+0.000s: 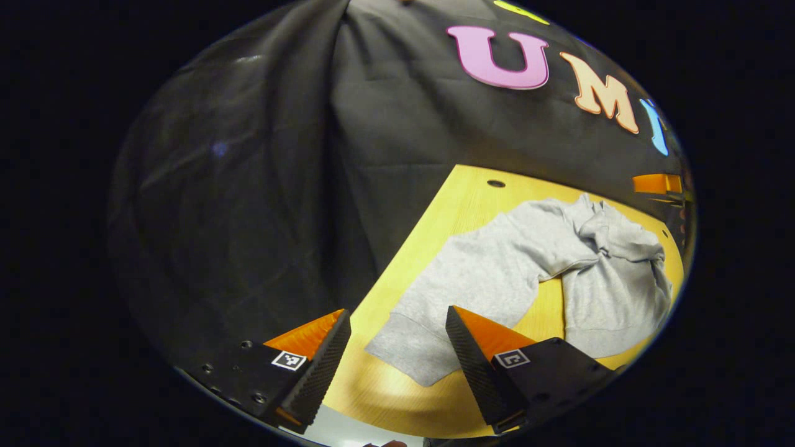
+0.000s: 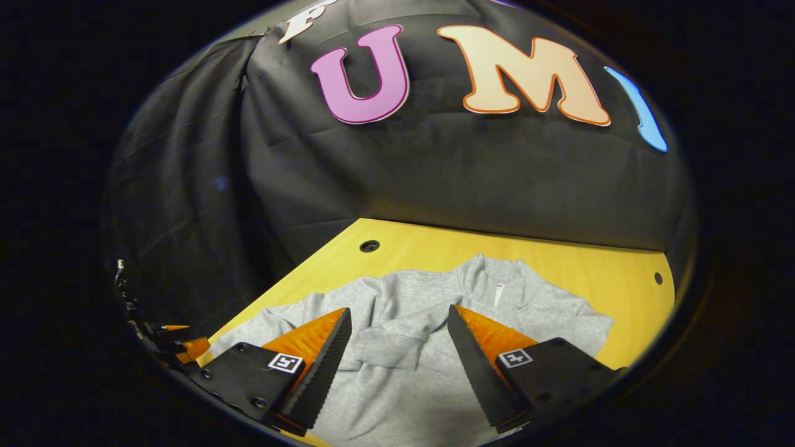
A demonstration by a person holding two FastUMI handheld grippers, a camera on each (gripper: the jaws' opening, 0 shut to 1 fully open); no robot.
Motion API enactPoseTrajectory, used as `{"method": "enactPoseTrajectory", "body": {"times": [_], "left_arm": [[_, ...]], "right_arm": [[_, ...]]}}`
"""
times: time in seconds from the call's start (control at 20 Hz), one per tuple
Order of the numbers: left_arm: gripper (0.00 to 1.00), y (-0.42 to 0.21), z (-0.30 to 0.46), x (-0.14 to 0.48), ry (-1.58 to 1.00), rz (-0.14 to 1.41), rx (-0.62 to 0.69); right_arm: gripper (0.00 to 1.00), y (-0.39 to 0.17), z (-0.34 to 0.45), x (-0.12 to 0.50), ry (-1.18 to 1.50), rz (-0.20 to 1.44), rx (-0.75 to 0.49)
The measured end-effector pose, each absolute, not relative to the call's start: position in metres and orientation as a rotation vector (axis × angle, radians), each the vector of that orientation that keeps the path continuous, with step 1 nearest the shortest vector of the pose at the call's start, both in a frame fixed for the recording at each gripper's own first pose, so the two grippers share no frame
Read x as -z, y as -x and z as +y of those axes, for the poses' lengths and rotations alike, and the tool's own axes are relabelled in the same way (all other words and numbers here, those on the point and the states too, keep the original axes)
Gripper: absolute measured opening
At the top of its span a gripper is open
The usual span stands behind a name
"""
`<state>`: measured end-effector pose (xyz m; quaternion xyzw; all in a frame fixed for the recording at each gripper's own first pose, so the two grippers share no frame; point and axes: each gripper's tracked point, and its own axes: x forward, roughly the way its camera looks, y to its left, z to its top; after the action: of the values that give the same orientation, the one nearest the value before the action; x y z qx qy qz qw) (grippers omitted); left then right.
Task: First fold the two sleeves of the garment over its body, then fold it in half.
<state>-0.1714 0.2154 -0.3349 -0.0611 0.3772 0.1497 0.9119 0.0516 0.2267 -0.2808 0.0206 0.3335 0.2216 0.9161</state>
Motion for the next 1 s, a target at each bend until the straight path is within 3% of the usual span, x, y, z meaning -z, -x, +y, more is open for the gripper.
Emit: {"method": "enactPoseTrajectory", "body": {"times": [0.35, 0.5, 0.6, 0.65, 0.75, 0.8, 0.85, 1.0], "left_arm": [[0.94, 0.180, 0.208, 0.365, 0.105, 0.915, -0.261], [0.88, 0.177, 0.199, 0.372, 0.125, 0.928, -0.233], [0.78, 0.173, 0.192, 0.373, 0.158, 0.927, -0.209], [0.65, 0.175, 0.189, 0.372, 0.179, 0.927, -0.216], [0.56, 0.169, 0.183, 0.370, 0.219, 0.914, -0.211], [0.39, 0.170, 0.182, 0.370, 0.232, 0.901, -0.218], [0.21, 0.167, 0.181, 0.373, 0.247, 0.896, -0.224], [0.04, 0.165, 0.179, 0.370, 0.261, 0.888, -0.234]], "right_arm": [[0.94, -0.050, 0.170, 0.278, -0.042, 0.696, -0.339], [0.94, -0.053, 0.158, 0.273, -0.033, 0.682, -0.317], [0.94, -0.052, 0.154, 0.272, -0.027, 0.681, -0.315], [0.98, -0.051, 0.153, 0.270, -0.025, 0.680, -0.318], [0.98, -0.050, 0.151, 0.269, -0.013, 0.671, -0.325], [0.94, -0.049, 0.150, 0.267, -0.005, 0.667, -0.331], [0.98, -0.048, 0.150, 0.266, 0.001, 0.664, -0.337], [0.95, -0.045, 0.143, 0.260, 0.003, 0.647, -0.338]]}}
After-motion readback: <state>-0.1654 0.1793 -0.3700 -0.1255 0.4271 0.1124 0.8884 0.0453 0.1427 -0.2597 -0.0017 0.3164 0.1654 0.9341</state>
